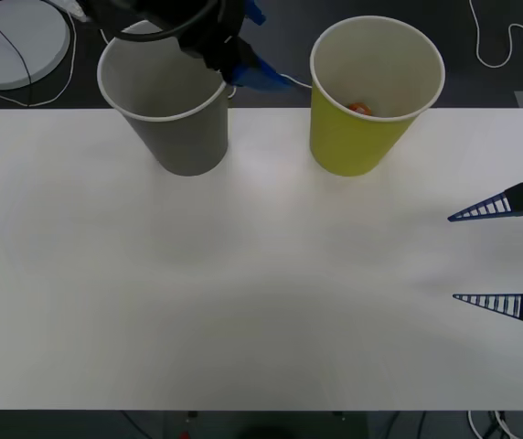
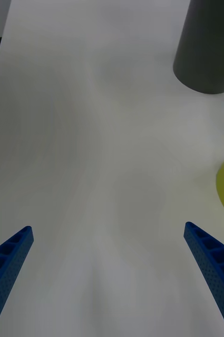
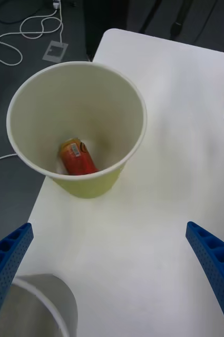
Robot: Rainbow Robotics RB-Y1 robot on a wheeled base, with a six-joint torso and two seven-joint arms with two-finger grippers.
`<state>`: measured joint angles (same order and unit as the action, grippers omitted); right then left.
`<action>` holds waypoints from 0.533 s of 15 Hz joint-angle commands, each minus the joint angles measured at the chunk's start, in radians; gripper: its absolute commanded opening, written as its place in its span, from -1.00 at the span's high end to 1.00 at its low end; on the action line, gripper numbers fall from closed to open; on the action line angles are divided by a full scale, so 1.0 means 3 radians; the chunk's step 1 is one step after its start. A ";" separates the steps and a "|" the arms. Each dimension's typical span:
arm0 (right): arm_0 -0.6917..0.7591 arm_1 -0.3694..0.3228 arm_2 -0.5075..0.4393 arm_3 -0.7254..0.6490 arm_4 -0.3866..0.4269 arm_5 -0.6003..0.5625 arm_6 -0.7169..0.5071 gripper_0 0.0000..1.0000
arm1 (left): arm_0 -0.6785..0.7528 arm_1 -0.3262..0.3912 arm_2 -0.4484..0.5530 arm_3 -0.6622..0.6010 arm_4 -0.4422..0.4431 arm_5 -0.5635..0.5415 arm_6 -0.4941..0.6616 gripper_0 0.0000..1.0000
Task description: Put the can into the green bin and the plastic bottle into the gray bin
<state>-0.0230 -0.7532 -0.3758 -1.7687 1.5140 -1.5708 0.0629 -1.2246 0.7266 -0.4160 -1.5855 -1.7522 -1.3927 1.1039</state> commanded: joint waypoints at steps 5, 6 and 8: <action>0.0000 0.0000 0.0000 0.0000 0.0000 0.0000 0.0000 -1.00 | 0.0993 0.0140 0.0942 -0.0570 0.0017 -0.0405 -0.0612 -1.00; 0.0000 0.0000 0.0000 0.0000 0.0000 0.0000 0.0000 -1.00 | 0.1126 0.0186 0.1024 -0.0605 0.0057 -0.0410 -0.0750 -1.00; 0.0000 0.0000 0.0000 0.0000 0.0000 0.0000 0.0000 -1.00 | 0.1372 0.0278 0.1177 -0.0646 0.0150 -0.0410 -0.1031 -1.00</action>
<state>-0.0230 -0.7532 -0.3758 -1.7687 1.5140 -1.5708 0.0629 -0.8561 0.7935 -0.0921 -1.7726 -1.7269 -1.5149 0.8485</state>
